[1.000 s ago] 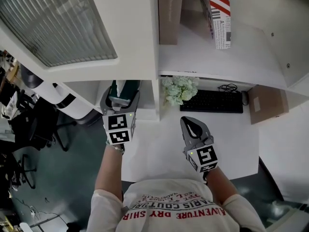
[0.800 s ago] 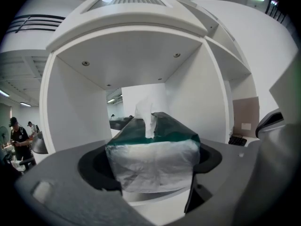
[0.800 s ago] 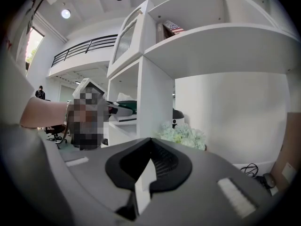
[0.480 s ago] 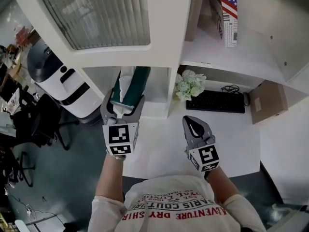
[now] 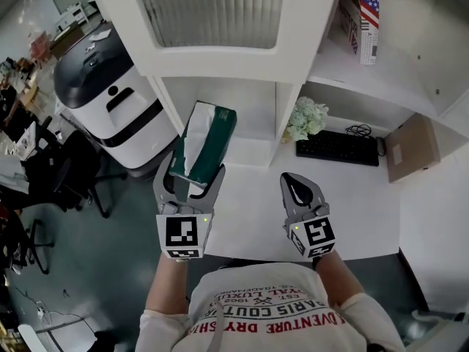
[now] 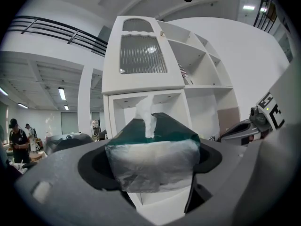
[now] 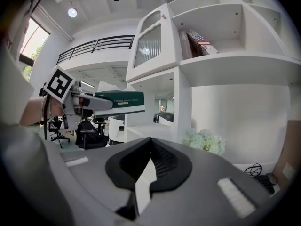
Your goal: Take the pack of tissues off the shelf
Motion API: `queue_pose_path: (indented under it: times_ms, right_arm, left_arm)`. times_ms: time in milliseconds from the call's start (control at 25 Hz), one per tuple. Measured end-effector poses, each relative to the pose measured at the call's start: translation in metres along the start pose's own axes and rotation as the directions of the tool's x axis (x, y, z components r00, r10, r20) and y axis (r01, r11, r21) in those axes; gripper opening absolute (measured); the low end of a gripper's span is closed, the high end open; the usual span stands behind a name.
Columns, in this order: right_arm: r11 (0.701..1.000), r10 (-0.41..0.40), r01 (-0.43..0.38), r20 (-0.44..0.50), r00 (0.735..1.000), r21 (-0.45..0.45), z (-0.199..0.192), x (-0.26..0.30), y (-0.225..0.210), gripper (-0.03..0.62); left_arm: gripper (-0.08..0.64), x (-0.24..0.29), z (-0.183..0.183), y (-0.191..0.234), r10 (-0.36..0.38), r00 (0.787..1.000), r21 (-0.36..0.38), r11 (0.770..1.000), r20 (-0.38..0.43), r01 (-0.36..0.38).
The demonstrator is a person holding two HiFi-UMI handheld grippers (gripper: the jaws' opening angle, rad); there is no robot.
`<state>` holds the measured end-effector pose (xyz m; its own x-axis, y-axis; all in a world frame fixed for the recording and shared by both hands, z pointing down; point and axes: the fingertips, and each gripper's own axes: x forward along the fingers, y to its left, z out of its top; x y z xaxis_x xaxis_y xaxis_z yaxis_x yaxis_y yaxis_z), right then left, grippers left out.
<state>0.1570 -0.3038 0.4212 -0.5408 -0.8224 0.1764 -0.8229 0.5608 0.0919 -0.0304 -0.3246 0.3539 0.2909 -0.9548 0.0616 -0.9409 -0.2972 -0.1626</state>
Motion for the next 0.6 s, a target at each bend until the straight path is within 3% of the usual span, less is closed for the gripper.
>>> queue_pose_path:
  times_ms: [600]
  right_arm:
    - [0.999, -0.033, 0.033, 0.033, 0.999, 0.016, 0.006, -0.033, 0.051, 0.000]
  left_arm:
    - [0.430, -0.083, -0.064, -0.013, -0.049, 0.997, -0.056, 0.997, -0.065, 0.046]
